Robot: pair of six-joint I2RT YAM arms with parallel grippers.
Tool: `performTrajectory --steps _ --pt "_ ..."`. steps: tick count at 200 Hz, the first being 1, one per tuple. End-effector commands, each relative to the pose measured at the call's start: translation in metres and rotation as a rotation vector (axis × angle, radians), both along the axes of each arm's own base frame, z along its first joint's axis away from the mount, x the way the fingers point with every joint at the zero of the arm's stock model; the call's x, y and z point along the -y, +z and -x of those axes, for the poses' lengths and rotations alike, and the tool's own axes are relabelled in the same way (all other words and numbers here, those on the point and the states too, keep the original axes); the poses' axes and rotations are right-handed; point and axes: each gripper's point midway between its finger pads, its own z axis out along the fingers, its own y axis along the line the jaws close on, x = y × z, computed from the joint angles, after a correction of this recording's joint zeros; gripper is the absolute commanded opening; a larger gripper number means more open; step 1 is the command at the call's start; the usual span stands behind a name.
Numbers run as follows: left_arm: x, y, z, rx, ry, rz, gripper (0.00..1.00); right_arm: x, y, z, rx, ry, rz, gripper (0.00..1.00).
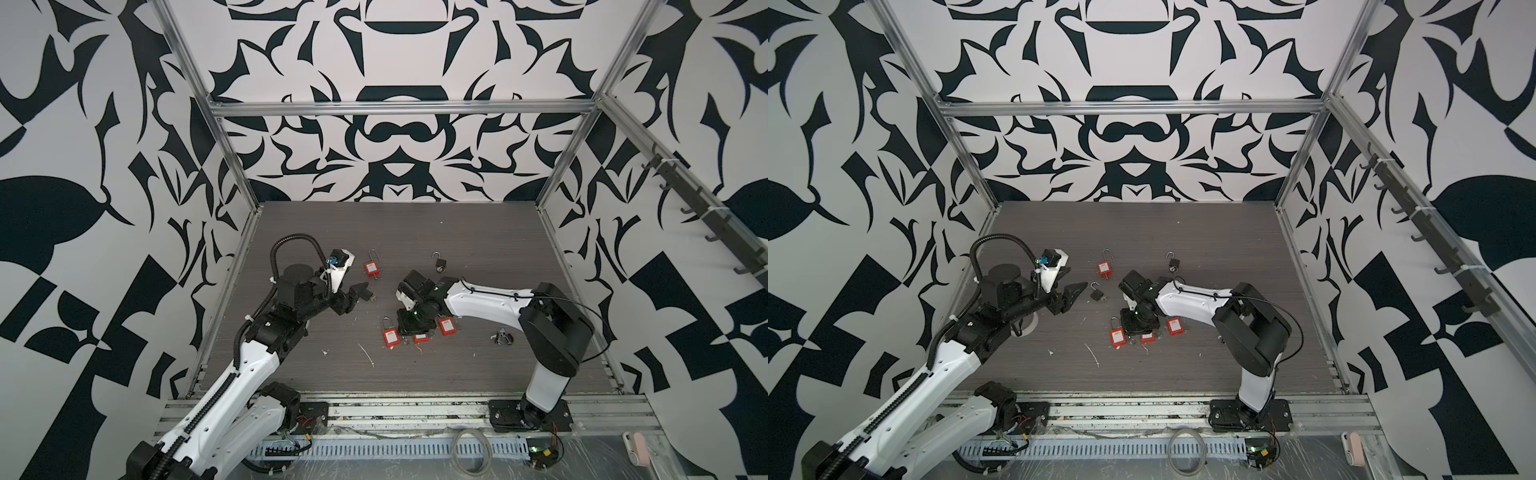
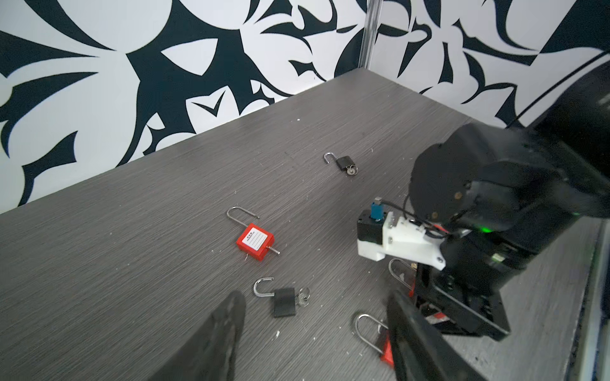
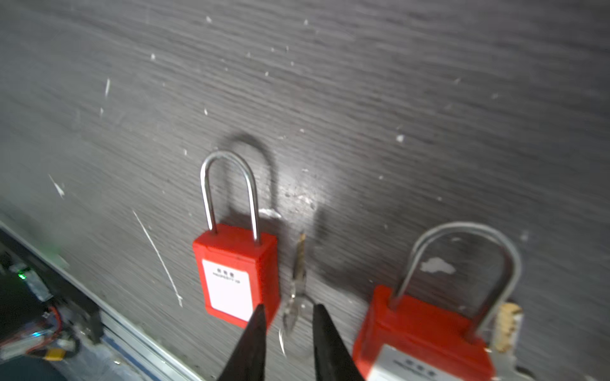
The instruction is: Lock with the key
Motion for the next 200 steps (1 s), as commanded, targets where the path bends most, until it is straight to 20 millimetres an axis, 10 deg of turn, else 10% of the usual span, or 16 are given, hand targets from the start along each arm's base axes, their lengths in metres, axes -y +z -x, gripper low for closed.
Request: performTrajectory --steps 1,72,200 --pt "0.002 0.011 0.002 -0.010 0.004 0.076 0.73 -0.005 0.023 -0.004 0.057 0.030 0.016 0.41" --pt "0.003 0.013 -0.010 -0.112 0.060 0.090 0.81 0.030 0.077 -0.048 0.414 0.013 0.118 0.52" --pt "0.031 0.003 -0.044 -0.114 0.029 0.185 0.84 0.132 0.060 -0.200 0.416 -0.429 0.311 0.67"
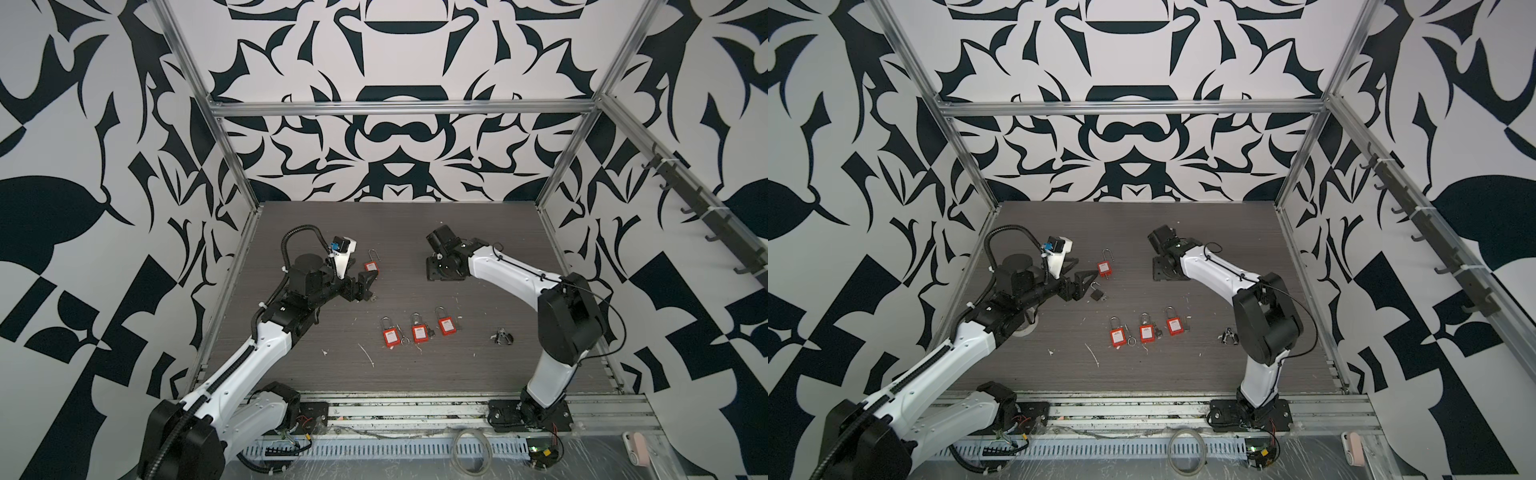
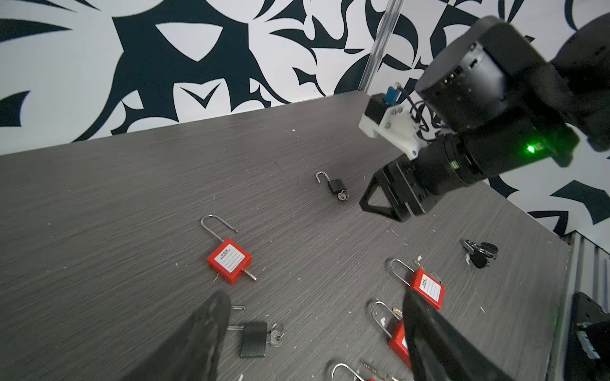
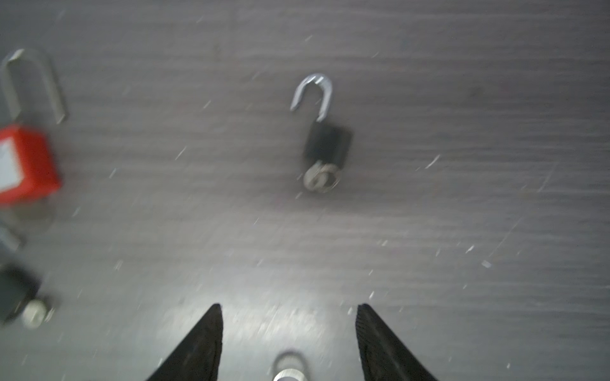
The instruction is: Lock with the key
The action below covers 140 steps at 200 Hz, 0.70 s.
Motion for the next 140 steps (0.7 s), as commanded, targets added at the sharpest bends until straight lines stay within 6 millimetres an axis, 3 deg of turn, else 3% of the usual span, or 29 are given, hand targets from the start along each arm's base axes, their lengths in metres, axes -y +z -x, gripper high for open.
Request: performTrajectory --steps 1,36,68,98,140 --pt "0.010 0.018 -0.007 0.028 -0.014 0.043 0.84 0.004 0.004 -0.024 0.019 -0.043 0.000 0.67" --pt "0.018 0.010 -0.010 0.012 -0.018 0.024 0.84 0.000 -0.015 -0.050 -0.015 -0.052 -0.029 0.68" --pt "0.019 0.005 -0.013 0.004 -0.009 0.010 0.84 0.011 -0.028 -0.067 -0.026 -0.092 -0.021 0.67" --pt "0.021 0.001 -0.014 -0.008 -0.013 0.001 0.83 0.022 -0.038 -0.075 -0.035 -0.128 -0.008 0.65" --pt "0.024 -0.004 -0.017 -0.020 -0.014 -0.010 0.83 0.024 -0.051 -0.081 -0.048 -0.119 -0.004 0.56"
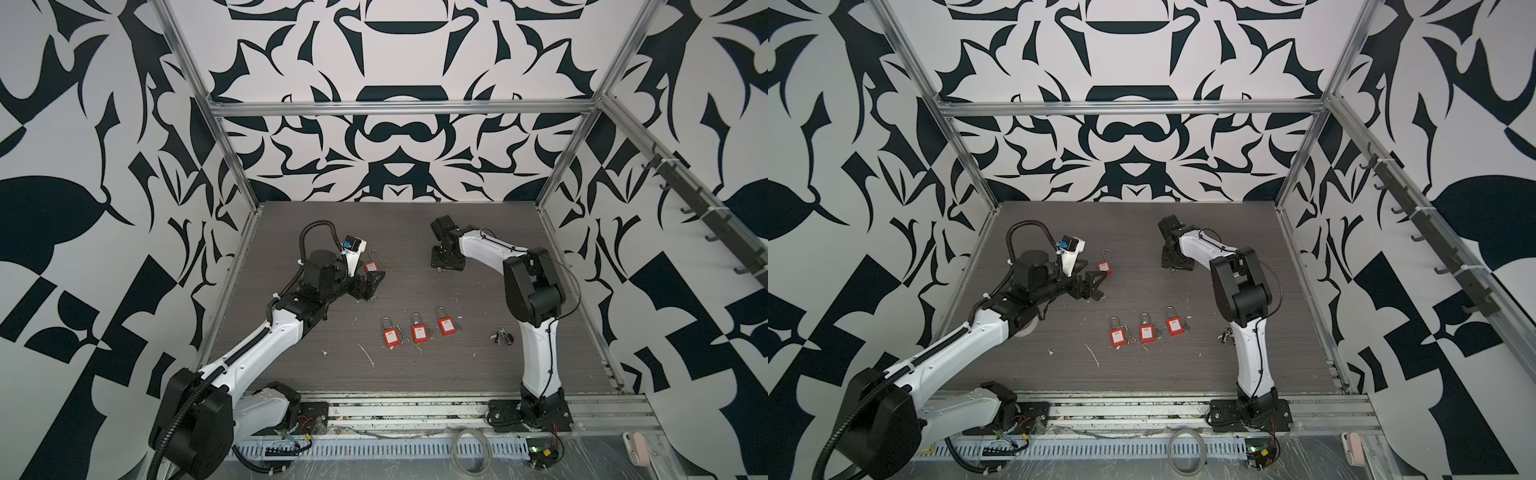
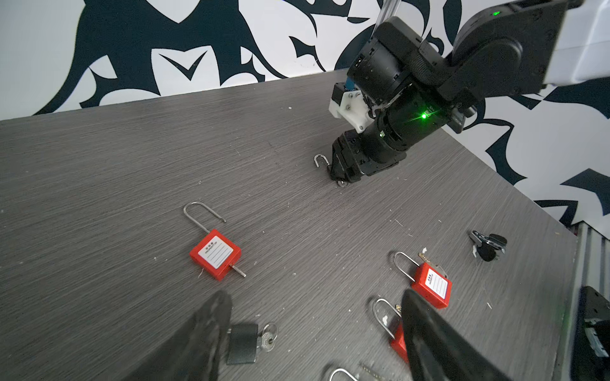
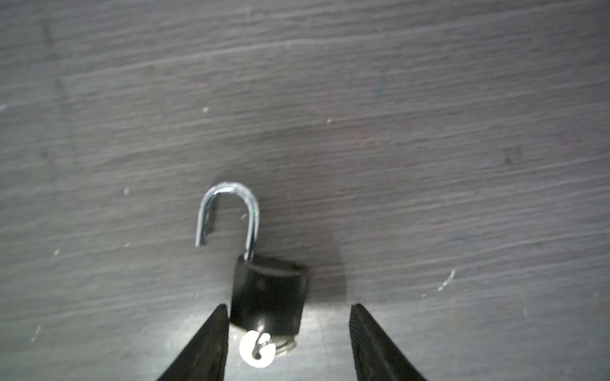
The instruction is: Lock with the key
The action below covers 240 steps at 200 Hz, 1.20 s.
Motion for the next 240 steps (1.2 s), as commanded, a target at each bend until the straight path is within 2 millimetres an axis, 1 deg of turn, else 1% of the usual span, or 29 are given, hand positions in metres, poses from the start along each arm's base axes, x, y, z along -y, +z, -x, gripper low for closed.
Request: performTrajectory --steps 1,48,70,98,116,144,164,179,195,206,220,240 --pt "0.004 0.017 -0.008 0.035 0.006 0.020 0.82 -0.003 0.015 -0.014 0.047 0.004 -0.012 0.56" --pt "0.007 0.014 -0.008 0.029 -0.003 0.012 0.82 -0.005 0.006 -0.018 0.035 0.033 0.001 0.50" --pt "0.007 0.013 -0.007 0.030 -0.007 0.009 0.82 -0.006 0.003 -0.018 0.025 0.062 0.013 0.45" --pt "0.008 0.012 -0.006 0.030 -0.016 0.006 0.82 -0.008 0.005 -0.018 0.025 0.105 0.017 0.38" --pt "0.008 0.011 -0.005 0.035 -0.022 0.001 0.82 -0.011 0.010 -0.019 0.037 0.139 0.009 0.35" --pt "0.007 0.011 -0.003 0.054 -0.032 -0.016 0.82 -0.015 0.031 -0.020 0.093 0.201 -0.005 0.30" --pt "0.007 0.012 -0.001 0.066 -0.047 -0.025 0.82 -0.024 0.053 -0.019 0.159 0.299 -0.035 0.28" --pt "0.008 0.014 0.002 0.074 -0.067 -0.029 0.82 -0.034 0.072 -0.013 0.213 0.403 -0.064 0.25" --pt "0.010 0.016 0.008 0.090 -0.104 -0.037 0.82 -0.047 0.089 0.003 0.244 0.544 -0.114 0.21" --pt "0.012 0.020 0.013 0.107 -0.136 -0.044 0.82 -0.055 0.098 0.018 0.249 0.638 -0.146 0.19" --pt "0.014 0.023 0.019 0.123 -0.181 -0.057 0.82 -0.060 0.108 0.036 0.265 0.728 -0.161 0.18" --pt "0.021 0.026 0.032 0.119 -0.273 -0.071 0.83 -0.067 0.129 0.066 0.321 0.850 -0.189 0.17"
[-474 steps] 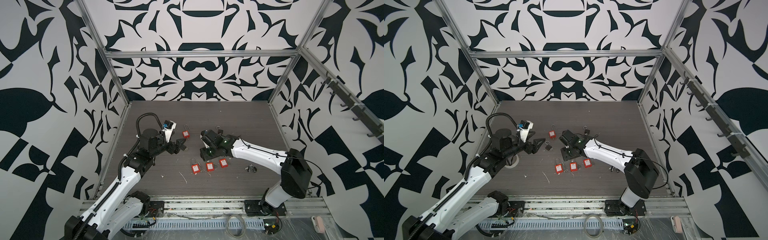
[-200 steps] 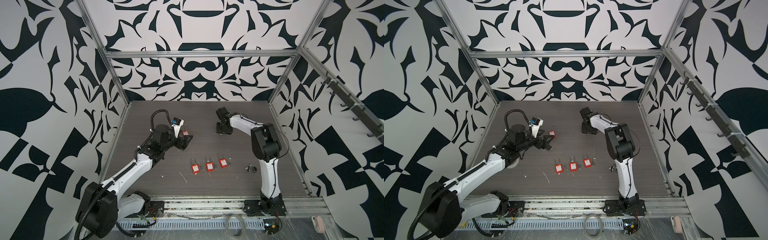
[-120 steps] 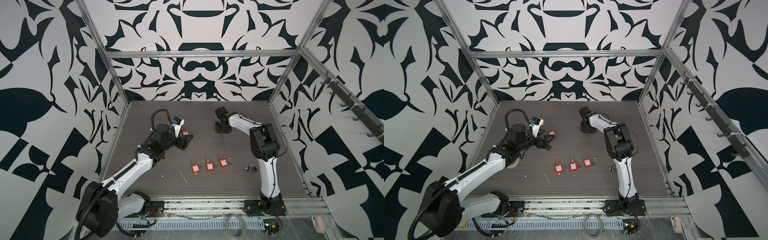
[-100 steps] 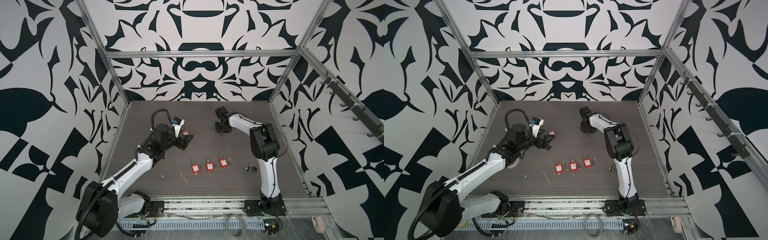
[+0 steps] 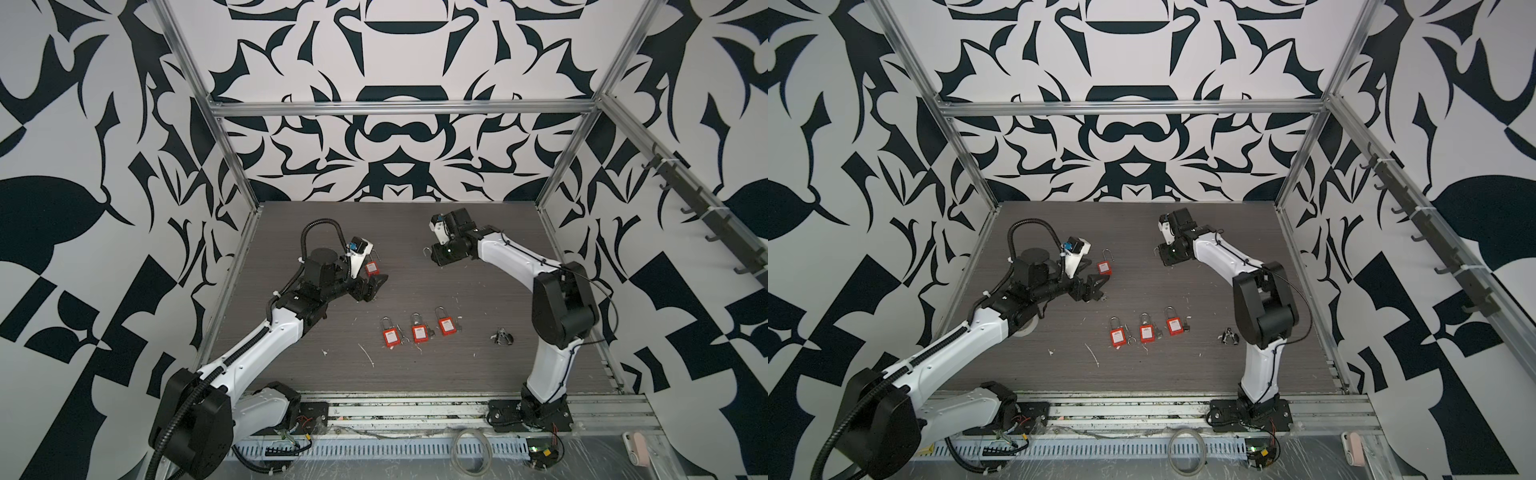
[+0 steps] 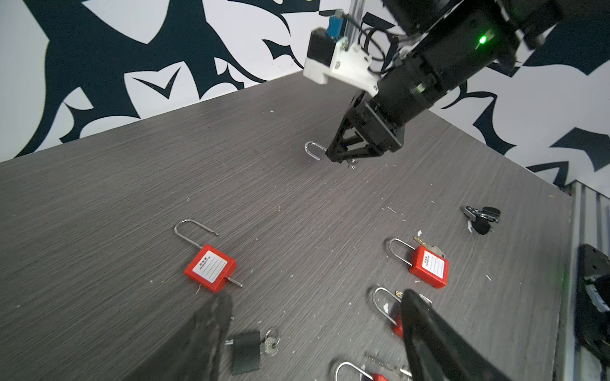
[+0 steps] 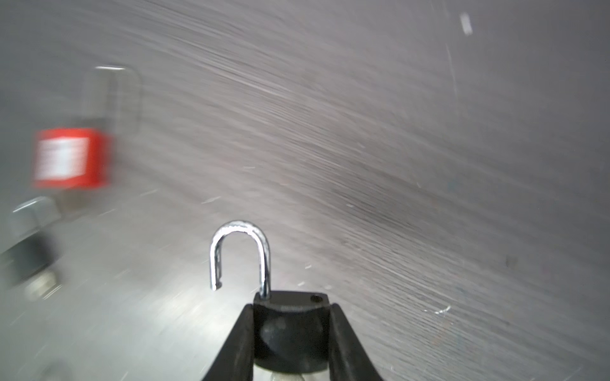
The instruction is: Lock with the key
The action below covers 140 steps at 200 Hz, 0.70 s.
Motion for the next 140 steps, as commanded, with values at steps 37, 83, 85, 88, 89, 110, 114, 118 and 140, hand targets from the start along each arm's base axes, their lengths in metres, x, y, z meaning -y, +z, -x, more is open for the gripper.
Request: performTrajectory --steps 37,83,85,88,89,110,114,118,140 --pt "0.025 0.025 0.039 -0.044 -0.279 0.030 0.80 -0.044 0.069 0.105 0.256 0.529 -0.105 0.14" --pt "0.045 0.020 0.058 -0.183 -0.411 0.125 0.75 -0.058 0.093 0.167 0.416 0.692 -0.081 0.14" --pt "0.045 0.020 0.059 -0.185 -0.412 0.126 0.75 -0.059 0.093 0.168 0.423 0.692 -0.078 0.14" --pt "0.046 0.019 0.060 -0.188 -0.416 0.127 0.75 -0.059 0.094 0.170 0.435 0.691 -0.073 0.14" --pt "0.046 0.019 0.060 -0.187 -0.417 0.127 0.75 -0.059 0.094 0.170 0.438 0.691 -0.071 0.14" --pt "0.051 0.020 0.069 -0.200 -0.455 0.136 0.73 -0.062 0.094 0.181 0.487 0.715 -0.039 0.14" --pt "0.053 0.020 0.071 -0.204 -0.466 0.138 0.72 -0.062 0.094 0.182 0.491 0.714 -0.034 0.14" --pt "0.053 0.020 0.073 -0.206 -0.478 0.142 0.72 -0.063 0.094 0.183 0.494 0.718 -0.029 0.14" --pt "0.058 0.021 0.086 -0.225 -0.532 0.157 0.68 -0.066 0.097 0.186 0.510 0.720 -0.018 0.14"
